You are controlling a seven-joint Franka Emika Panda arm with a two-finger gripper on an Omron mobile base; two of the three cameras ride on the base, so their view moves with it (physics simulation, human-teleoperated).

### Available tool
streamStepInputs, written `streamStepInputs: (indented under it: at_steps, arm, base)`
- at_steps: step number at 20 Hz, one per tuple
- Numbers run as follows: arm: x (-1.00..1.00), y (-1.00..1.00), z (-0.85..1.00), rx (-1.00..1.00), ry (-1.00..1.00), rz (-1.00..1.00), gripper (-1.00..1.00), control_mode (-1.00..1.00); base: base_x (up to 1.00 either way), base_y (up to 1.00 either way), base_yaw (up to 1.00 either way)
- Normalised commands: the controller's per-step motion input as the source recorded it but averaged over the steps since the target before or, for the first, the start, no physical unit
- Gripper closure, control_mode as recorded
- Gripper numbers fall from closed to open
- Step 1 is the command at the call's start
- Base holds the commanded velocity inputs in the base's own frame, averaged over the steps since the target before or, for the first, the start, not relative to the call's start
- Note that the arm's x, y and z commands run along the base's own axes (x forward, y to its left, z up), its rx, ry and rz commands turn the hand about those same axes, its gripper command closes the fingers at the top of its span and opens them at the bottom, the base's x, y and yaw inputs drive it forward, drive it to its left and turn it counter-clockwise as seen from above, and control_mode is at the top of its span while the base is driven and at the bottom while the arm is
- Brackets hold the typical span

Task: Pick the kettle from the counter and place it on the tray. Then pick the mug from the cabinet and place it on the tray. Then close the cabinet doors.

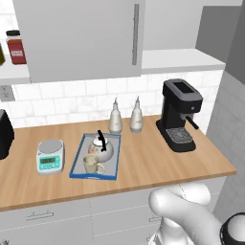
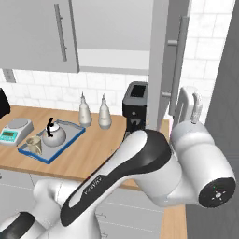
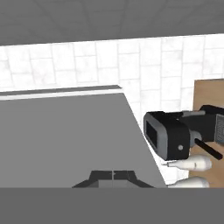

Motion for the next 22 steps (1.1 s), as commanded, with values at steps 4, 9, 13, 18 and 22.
streamStepInputs:
  at_steps: [4, 9, 13, 18, 22]
  arm:
    - [0.11, 0.99, 0.0, 0.0, 0.05, 0.07, 1.0, -1.0]
    - [0.54, 0.43, 0.11, 0.0, 0.2, 0.28, 1.0, -1.0]
    - [0.91, 0.01, 0.05, 0.01, 0.2, 0.29, 1.0, -1.0]
    - [0.89, 0.04, 0.0, 0.03, 0.03, 0.09, 1.0, -1.0]
    - [0.86, 0.31, 0.0, 0.01, -0.01, 0.0, 1.0, -1.0]
  base:
    - [0.0, 0.0, 0.0]
    - [0.0, 0.0, 0.0]
    - [0.0, 0.0, 0.0]
    - [0.0, 0.0, 0.0]
    - [0.0, 0.0, 0.0]
